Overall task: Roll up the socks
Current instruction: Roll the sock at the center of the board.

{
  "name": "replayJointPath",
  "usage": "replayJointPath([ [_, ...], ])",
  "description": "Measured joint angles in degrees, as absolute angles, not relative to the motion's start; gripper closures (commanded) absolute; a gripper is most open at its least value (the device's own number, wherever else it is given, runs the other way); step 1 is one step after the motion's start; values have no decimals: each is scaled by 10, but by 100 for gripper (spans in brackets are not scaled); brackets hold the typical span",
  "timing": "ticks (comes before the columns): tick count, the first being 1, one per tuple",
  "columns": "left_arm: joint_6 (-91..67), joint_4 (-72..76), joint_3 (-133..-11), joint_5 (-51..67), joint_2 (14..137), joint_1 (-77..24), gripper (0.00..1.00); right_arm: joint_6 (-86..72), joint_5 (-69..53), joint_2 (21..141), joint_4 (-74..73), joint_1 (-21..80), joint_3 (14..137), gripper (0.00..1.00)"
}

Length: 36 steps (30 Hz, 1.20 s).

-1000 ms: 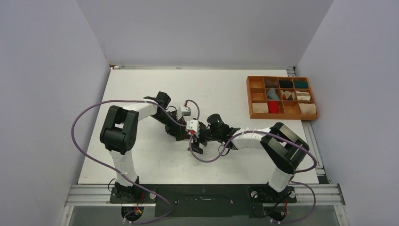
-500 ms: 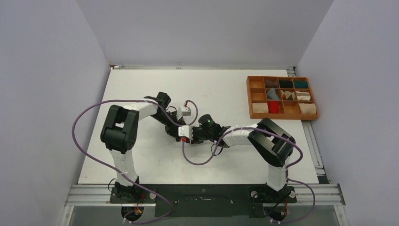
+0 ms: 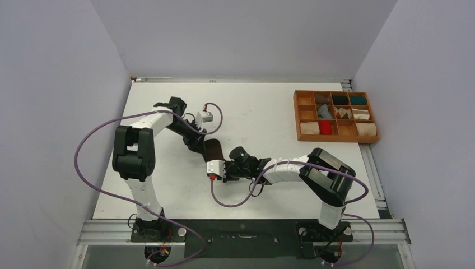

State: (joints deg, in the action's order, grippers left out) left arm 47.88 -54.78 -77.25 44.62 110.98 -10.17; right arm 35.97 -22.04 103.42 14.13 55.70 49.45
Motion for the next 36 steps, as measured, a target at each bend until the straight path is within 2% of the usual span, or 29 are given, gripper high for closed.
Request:
replayJointPath([
  [5, 376, -491, -787, 371, 1106, -76, 44, 328, -182, 1034, 130, 590, 503, 89],
  [12, 302, -460, -785, 290, 1135, -99, 46, 297, -159, 1038, 96, 607, 529, 88],
  [14, 291, -459, -785, 279, 1136, -110, 57, 295, -157, 1038, 90, 610, 532, 88],
  [15, 287, -456, -785, 274, 1136, -117, 70, 294, -157, 1038, 88, 611, 533, 88],
  [18, 277, -452, -787, 268, 1145, -135, 99, 293, -157, 1038, 82, 612, 538, 88],
  [27, 272, -452, -794, 270, 1154, -148, 100, 269, -167, 1074, 15, 611, 611, 87],
  [36, 282, -408, -806, 196, 1151, -161, 100, 185, -225, 1114, -84, 569, 698, 87],
])
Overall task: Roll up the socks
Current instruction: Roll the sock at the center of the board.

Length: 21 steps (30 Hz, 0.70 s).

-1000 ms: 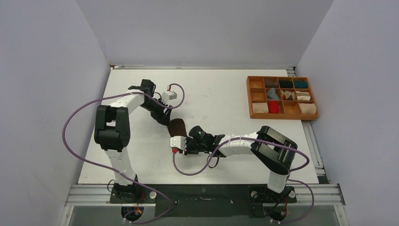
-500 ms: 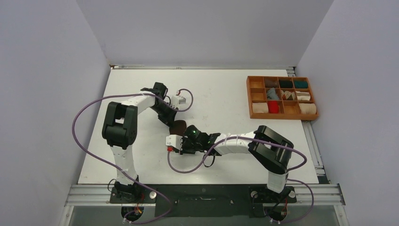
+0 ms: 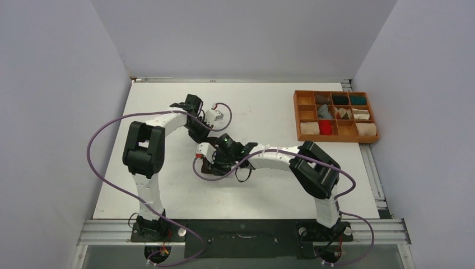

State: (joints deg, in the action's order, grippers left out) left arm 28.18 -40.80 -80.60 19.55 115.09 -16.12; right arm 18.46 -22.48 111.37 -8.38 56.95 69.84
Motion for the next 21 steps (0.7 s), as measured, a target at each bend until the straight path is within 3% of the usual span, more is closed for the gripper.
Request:
replayJointPath([
  [12, 317, -377, -818, 149, 1152, -181, 100, 112, -344, 1152, -77, 510, 726, 88],
  [14, 322, -373, -818, 149, 1152, -188, 87, 95, -369, 1163, -77, 500, 736, 88],
  [15, 323, -373, -819, 151, 1152, -190, 71, 82, -383, 1170, -76, 494, 741, 88],
  [16, 324, -372, -821, 154, 1152, -193, 61, 72, -395, 1175, -75, 488, 743, 89],
  [18, 323, -363, -824, 161, 1152, -194, 51, 37, -428, 1186, -68, 470, 746, 89],
  [21, 313, -333, -823, 183, 1145, -178, 46, -24, -479, 1205, -55, 442, 748, 88],
])
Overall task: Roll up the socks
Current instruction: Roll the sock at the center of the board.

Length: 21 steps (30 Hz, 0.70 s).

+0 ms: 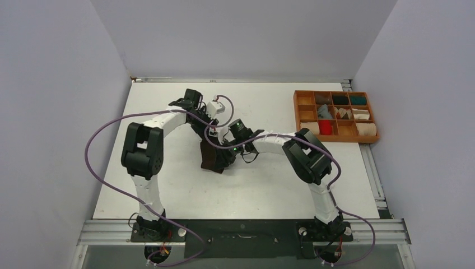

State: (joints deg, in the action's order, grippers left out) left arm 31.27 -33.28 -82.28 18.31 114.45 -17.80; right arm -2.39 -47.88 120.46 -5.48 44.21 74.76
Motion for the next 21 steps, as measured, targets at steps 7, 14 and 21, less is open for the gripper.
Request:
replayJointPath([
  [7, 346, -303, -778, 263, 1025, -116, 44, -131, -562, 1248, -41, 408, 768, 85],
  [14, 517, -298, -615, 342, 844, -157, 40, -225, -627, 1281, -4, 383, 769, 80],
  [21, 614, -280, -493, 300, 858, -258, 40, -267, -659, 1299, 10, 375, 775, 78],
])
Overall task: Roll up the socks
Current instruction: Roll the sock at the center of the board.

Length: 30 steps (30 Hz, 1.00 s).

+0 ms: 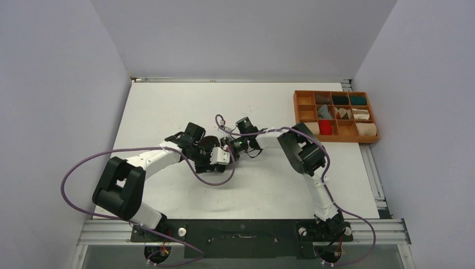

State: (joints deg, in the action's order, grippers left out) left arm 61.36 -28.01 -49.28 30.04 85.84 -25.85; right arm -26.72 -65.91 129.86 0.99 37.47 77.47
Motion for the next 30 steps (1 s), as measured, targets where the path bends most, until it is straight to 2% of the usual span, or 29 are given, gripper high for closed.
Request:
replayJointPath([
  [3, 627, -253, -475, 273, 872, -275, 41, -278, -662, 1300, 16, 375, 774, 77],
  [5, 629, -230, -467, 258, 875, -283, 49, -282, -663, 1300, 18, 375, 773, 76],
  [6, 628, -218, -462, 250, 876, -287, 57, -283, -663, 1300, 19, 375, 773, 74],
  [9, 620, -191, -447, 227, 877, -297, 97, -291, -665, 1300, 24, 375, 771, 66],
  [10, 617, -190, -443, 224, 877, -300, 100, -293, -667, 1300, 27, 375, 770, 63],
  [18, 579, -172, -438, 228, 871, -286, 100, -290, -656, 1252, 60, 364, 724, 45],
  [24, 555, -192, -443, 308, 871, -197, 100, -201, -609, 1146, 60, 350, 637, 32],
  [26, 557, -216, -456, 338, 877, -175, 100, -147, -589, 1088, 73, 347, 594, 20],
  [30, 564, -256, -488, 390, 899, -164, 100, -13, -525, 976, 161, 366, 486, 7],
])
